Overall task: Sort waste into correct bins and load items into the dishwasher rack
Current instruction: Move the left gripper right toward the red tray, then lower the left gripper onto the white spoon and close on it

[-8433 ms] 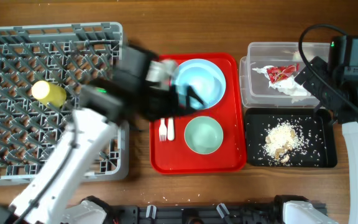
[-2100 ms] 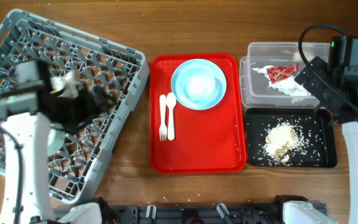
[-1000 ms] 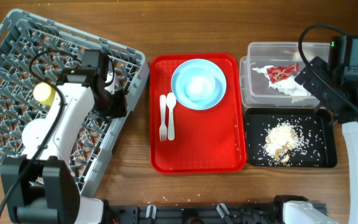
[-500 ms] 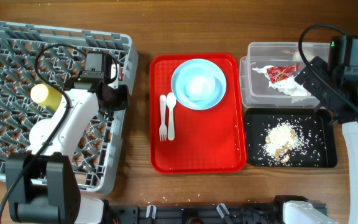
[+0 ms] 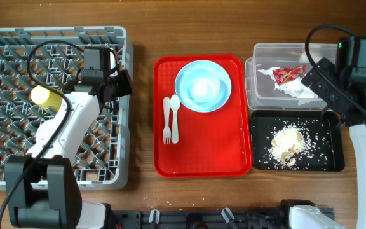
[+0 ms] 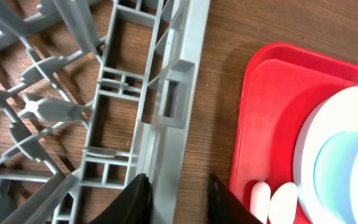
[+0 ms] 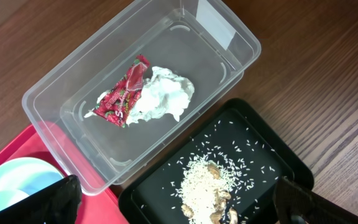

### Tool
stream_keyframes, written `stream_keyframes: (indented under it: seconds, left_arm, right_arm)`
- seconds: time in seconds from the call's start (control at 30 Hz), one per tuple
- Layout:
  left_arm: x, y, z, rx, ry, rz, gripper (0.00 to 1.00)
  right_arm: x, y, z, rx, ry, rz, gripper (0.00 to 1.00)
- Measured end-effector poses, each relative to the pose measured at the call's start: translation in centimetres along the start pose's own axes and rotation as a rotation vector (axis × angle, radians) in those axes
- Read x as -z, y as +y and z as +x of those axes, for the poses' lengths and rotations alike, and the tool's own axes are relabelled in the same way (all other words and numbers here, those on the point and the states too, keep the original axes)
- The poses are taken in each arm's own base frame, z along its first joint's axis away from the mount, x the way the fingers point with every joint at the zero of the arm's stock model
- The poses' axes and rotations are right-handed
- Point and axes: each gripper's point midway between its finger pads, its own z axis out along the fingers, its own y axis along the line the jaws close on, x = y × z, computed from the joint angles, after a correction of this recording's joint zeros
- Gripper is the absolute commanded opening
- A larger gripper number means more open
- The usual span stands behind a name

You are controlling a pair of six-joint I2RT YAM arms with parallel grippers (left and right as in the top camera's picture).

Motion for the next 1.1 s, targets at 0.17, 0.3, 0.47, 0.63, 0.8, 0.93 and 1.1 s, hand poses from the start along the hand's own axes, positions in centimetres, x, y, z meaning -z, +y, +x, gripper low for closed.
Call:
stream_keyframes:
  seconds: [0.17, 0.3, 0.47, 0.63, 0.8, 0.93, 1.1]
  left_arm:
    - [0.4, -0.7, -0.3, 0.008, -0.010, 0.033, 0.90]
    - [3.5, -2.7, -1.9, -0.009, -0.080, 0.121, 0.94]
    - [10.5, -5.0, -3.4, -0.041, -0.210, 0.216, 0.93]
    - [14.3, -4.6, -0.5, -0.036, -0.166, 0.208, 0.80]
    - [15.3, -4.1, 4.5, 0.003, 0.019, 0.213, 1.00]
    - [16.6, -7.0, 7.2, 0.013, 0.154, 0.403, 1.00]
    - [18.2, -11.2, 9.8, -0.052, 0.265, 0.597, 1.00]
  right_arm:
    - [0.0, 0.0, 0.0, 0.000, 0.000, 0.000, 1.00]
    - [0.0, 0.0, 0.0, 0.000, 0.000, 0.000, 1.00]
    - [0.0, 0.0, 0.0, 0.001, 0.001, 0.000, 1.00]
    - [0.0, 0.0, 0.0, 0.001, 0.000, 0.001, 0.99]
    - [0.0, 0.0, 0.0, 0.001, 0.000, 0.001, 1.00]
    - [0.0, 0.0, 0.0, 0.000, 0.000, 0.000, 1.00]
    - [0.0, 0.0, 0.0, 0.001, 0.000, 0.001, 1.00]
